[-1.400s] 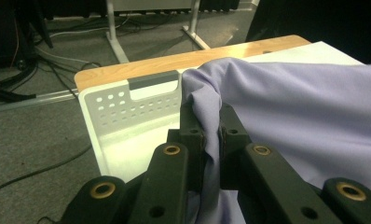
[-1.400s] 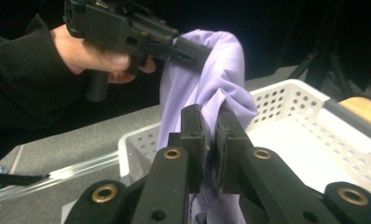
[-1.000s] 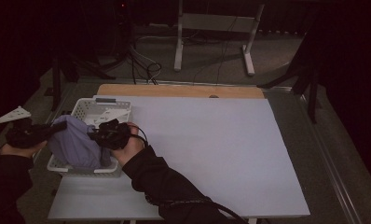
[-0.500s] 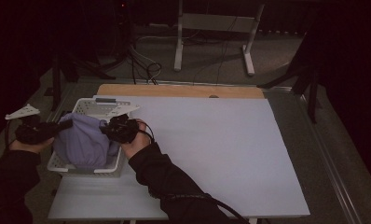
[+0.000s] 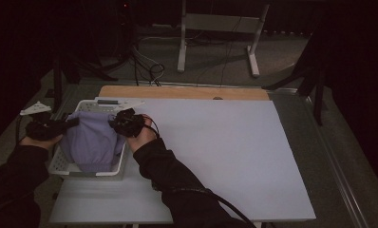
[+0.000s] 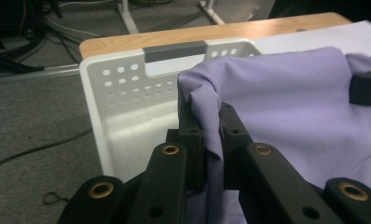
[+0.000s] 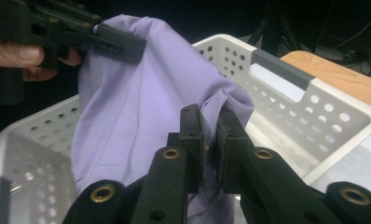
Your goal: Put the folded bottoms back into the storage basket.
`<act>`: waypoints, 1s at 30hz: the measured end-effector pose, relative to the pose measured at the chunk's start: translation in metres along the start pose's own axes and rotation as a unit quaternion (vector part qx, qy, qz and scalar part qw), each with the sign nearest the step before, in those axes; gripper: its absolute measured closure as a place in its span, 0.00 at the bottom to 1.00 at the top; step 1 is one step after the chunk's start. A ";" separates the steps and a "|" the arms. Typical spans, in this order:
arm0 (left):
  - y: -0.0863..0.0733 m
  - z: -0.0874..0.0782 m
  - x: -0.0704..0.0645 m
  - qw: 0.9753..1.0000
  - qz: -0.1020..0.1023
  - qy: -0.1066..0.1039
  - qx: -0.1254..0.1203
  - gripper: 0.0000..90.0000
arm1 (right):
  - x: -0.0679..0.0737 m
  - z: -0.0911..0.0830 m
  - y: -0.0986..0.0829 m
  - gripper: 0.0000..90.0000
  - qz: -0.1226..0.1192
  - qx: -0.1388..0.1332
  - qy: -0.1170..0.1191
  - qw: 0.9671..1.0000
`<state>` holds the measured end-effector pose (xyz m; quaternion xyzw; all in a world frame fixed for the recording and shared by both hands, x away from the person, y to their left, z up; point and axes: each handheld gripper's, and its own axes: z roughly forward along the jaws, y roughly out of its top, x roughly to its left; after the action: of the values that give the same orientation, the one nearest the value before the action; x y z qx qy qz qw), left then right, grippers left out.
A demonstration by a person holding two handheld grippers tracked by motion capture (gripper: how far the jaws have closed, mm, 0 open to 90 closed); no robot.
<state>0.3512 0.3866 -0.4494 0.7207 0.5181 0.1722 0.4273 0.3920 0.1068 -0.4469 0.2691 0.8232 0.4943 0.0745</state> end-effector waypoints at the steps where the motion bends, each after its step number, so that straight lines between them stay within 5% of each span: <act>1: 0.000 0.000 0.000 1.000 0.000 0.000 0.000 0.93 | 0.000 0.000 0.000 0.92 0.000 0.000 0.000 1.000; 13: 0.008 0.022 0.005 1.000 0.021 0.023 0.003 0.88 | -0.016 0.018 -0.002 0.91 0.010 0.011 -0.031 0.999; 18: 0.009 0.029 0.006 0.999 -0.004 0.034 0.023 0.71 | -0.022 0.020 -0.006 0.86 0.013 0.020 -0.046 0.999; 19: 0.009 0.029 0.006 0.999 -0.004 0.034 0.023 0.59 | -0.022 0.020 -0.006 0.86 0.013 0.020 -0.046 0.999; 20: 0.009 0.027 0.005 0.999 0.007 0.049 0.016 0.59 | -0.023 0.020 -0.006 0.77 0.017 0.019 -0.046 0.999; 21: 0.010 0.024 0.003 0.998 0.005 0.056 0.014 0.42 | -0.028 0.020 -0.004 0.51 0.024 0.021 -0.041 0.999; 22: 0.010 0.024 0.003 0.998 0.005 0.056 0.014 0.35 | -0.028 0.020 -0.004 0.51 0.024 0.021 -0.041 0.999; 23: 0.010 0.021 0.000 0.999 -0.002 0.050 0.010 0.30 | -0.029 0.015 -0.002 0.38 0.027 0.003 -0.040 0.999; 30: 0.009 0.014 -0.015 1.000 0.015 0.025 0.007 0.08 | -0.031 -0.002 0.006 0.23 0.028 -0.020 0.006 0.999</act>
<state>0.3597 0.3664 -0.4476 0.7268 0.5191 0.1925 0.4066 0.4199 0.0912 -0.4448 0.2880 0.8059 0.5138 0.0610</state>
